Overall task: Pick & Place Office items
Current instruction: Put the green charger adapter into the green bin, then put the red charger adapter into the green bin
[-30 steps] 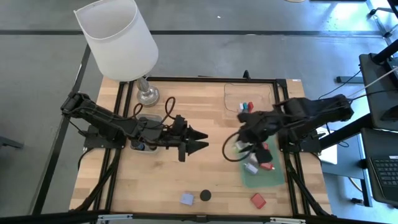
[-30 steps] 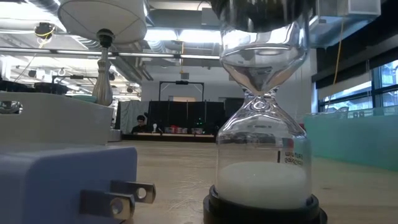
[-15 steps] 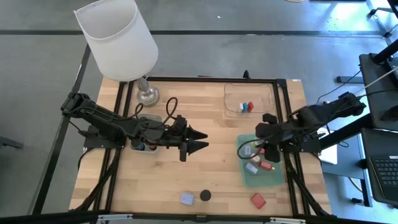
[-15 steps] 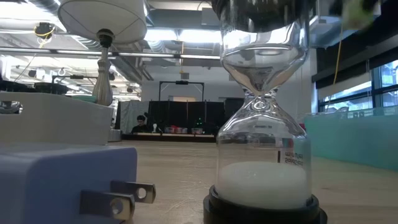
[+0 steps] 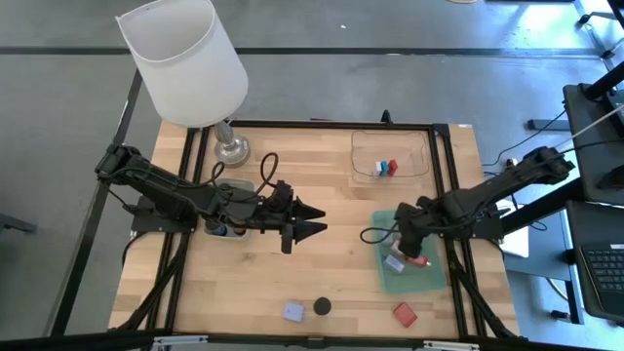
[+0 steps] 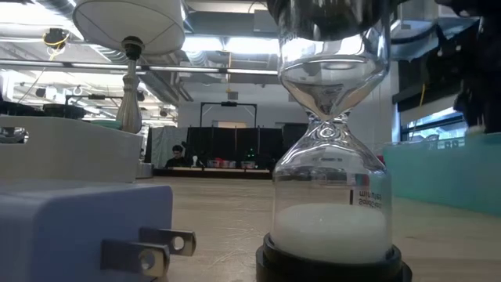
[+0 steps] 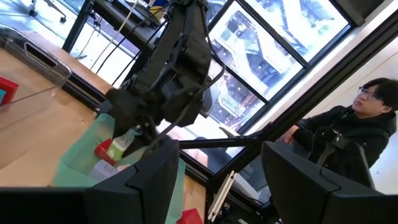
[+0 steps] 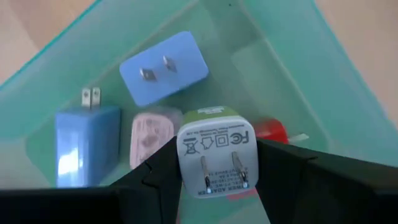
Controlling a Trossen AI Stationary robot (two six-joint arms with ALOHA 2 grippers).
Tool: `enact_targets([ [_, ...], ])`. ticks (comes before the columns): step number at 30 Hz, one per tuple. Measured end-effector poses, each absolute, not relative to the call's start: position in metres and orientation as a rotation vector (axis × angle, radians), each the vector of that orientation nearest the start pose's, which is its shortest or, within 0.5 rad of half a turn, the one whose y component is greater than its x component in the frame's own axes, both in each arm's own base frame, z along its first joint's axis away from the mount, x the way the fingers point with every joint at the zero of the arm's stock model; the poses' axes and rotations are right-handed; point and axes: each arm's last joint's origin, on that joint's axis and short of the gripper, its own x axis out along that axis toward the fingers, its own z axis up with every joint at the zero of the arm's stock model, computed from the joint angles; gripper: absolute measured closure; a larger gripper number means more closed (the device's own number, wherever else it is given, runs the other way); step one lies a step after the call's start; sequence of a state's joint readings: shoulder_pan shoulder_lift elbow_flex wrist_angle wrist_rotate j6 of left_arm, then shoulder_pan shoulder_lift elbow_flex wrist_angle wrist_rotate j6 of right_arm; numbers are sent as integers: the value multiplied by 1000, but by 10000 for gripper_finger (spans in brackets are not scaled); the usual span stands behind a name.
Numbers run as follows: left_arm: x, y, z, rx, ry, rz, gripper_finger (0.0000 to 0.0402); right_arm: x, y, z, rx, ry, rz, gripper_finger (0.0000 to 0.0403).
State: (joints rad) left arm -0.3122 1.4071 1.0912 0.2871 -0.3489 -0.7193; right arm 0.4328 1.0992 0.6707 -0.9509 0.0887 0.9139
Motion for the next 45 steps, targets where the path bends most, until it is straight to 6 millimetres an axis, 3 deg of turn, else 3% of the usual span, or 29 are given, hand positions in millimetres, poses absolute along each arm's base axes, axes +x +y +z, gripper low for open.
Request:
enact_targets([
  [8, 311, -90, 342, -713, 13, 45, 176, 153, 67, 170, 487, 1240, -344, 245],
  [23, 311, -89, 342, -712, 4, 68, 176, 154, 61, 168, 452, 1168, -441, 241],
  [39, 311, -89, 342, -709, 4, 68, 176, 155, 61, 169, 504, 1167, -464, 123],
  [45, 311, -89, 341, -705, 16, 72, 176, 159, 63, 194, 530, 1217, -441, 107],
])
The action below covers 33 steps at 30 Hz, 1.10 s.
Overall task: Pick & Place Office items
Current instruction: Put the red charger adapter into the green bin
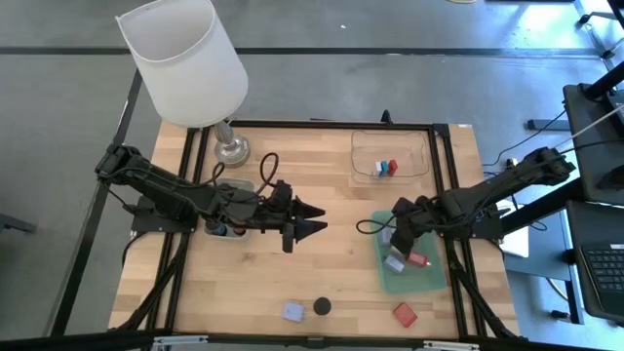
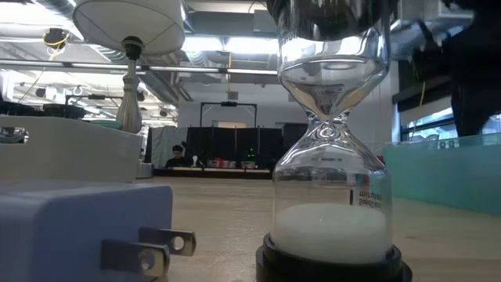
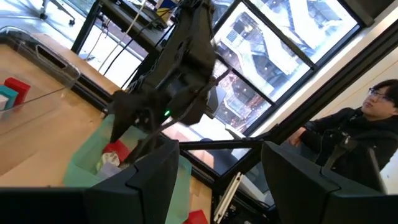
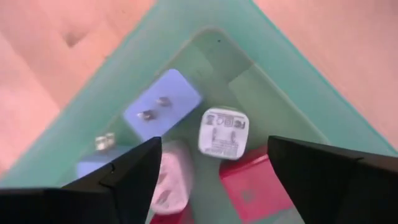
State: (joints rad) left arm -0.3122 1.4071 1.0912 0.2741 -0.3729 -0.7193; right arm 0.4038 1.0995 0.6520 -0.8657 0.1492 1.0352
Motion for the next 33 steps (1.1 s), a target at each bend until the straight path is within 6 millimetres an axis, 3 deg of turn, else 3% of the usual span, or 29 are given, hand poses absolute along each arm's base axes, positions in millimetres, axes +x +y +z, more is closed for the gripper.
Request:
enact_targets([
  [10, 310, -89, 330, -685, 116, 109, 176, 177, 76, 282, 714, 1085, -361, 128],
  [16, 307, -94, 322, -677, 214, 108, 176, 176, 111, 308, 847, 976, -162, 134],
  [21, 303, -100, 316, -655, 275, 99, 176, 175, 156, 308, 880, 951, 24, 135],
  [26, 300, -105, 313, -617, 309, 94, 176, 173, 207, 291, 891, 1027, 180, 135],
  [29, 300, -107, 313, -588, 316, 89, 176, 168, 232, 275, 923, 1212, 252, 135],
  [33, 300, -107, 313, -562, 316, 86, 176, 160, 251, 249, 1028, 1568, 139, 135],
])
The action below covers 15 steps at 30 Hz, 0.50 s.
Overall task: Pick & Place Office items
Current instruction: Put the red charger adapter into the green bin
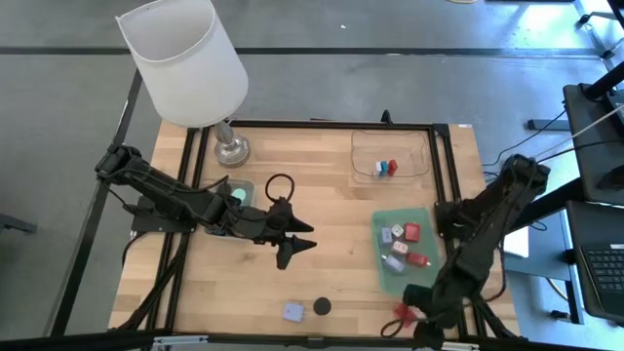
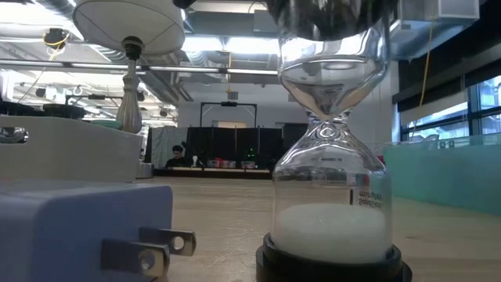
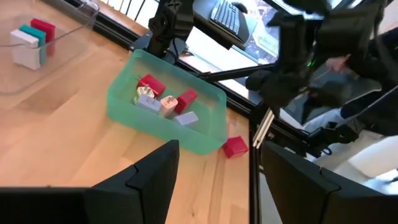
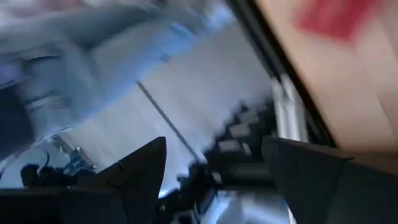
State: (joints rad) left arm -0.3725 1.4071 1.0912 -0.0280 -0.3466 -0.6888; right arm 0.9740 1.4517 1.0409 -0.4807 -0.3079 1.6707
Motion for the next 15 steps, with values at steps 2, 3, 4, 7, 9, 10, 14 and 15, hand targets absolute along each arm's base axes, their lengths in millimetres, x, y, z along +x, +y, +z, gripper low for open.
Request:
enact_targets([
  [2, 300, -106, 313, -548, 314, 87, 176, 158, 255, 237, 1065, 1697, 22, 135],
  [3, 300, -106, 313, -541, 312, 93, 176, 158, 256, 231, 1076, 1733, -45, 135],
  [4, 300, -106, 313, -537, 307, 103, 176, 158, 256, 226, 1085, 1751, -112, 135],
  [7, 300, -105, 313, -532, 295, 131, 176, 161, 258, 213, 1123, 1711, -268, 135],
  [9, 300, -105, 313, -531, 292, 138, 176, 164, 260, 207, 1140, 1647, -322, 135],
  [10, 300, -105, 313, -531, 292, 139, 176, 166, 260, 205, 1147, 1619, -342, 135],
  [14, 300, -105, 313, -531, 291, 140, 176, 169, 262, 194, 1124, 1555, -406, 135],
  [15, 300, -105, 313, -531, 291, 141, 176, 169, 262, 191, 1113, 1544, -424, 135],
])
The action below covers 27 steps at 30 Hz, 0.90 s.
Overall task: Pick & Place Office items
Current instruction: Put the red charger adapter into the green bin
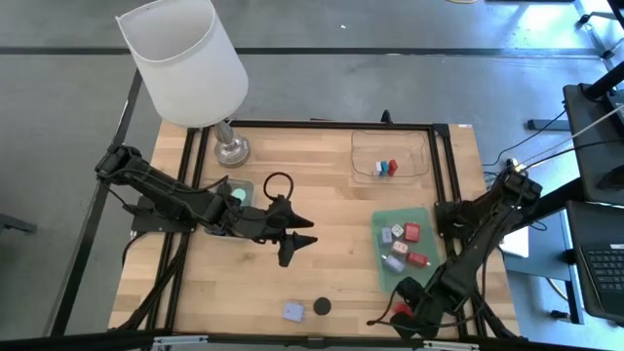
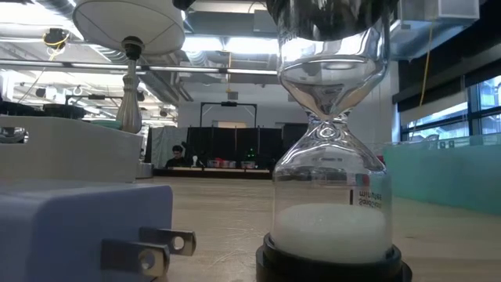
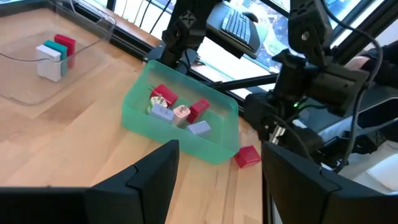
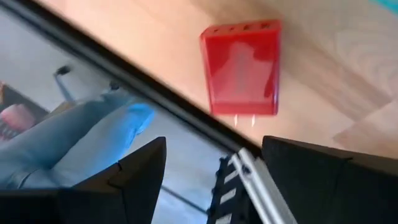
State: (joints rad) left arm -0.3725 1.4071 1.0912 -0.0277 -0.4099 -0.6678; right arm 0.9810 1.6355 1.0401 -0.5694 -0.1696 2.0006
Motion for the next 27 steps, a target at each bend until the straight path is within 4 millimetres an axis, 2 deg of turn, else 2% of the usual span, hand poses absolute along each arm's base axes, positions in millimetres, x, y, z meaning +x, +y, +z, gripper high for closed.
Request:
enact_targets([
  [15, 300, -105, 313, -534, 291, 141, 176, 176, 264, 153, 982, 1440, -561, 135],
  [27, 300, -105, 313, -531, 291, 140, 176, 177, 263, 147, 874, 1409, -539, 135],
])
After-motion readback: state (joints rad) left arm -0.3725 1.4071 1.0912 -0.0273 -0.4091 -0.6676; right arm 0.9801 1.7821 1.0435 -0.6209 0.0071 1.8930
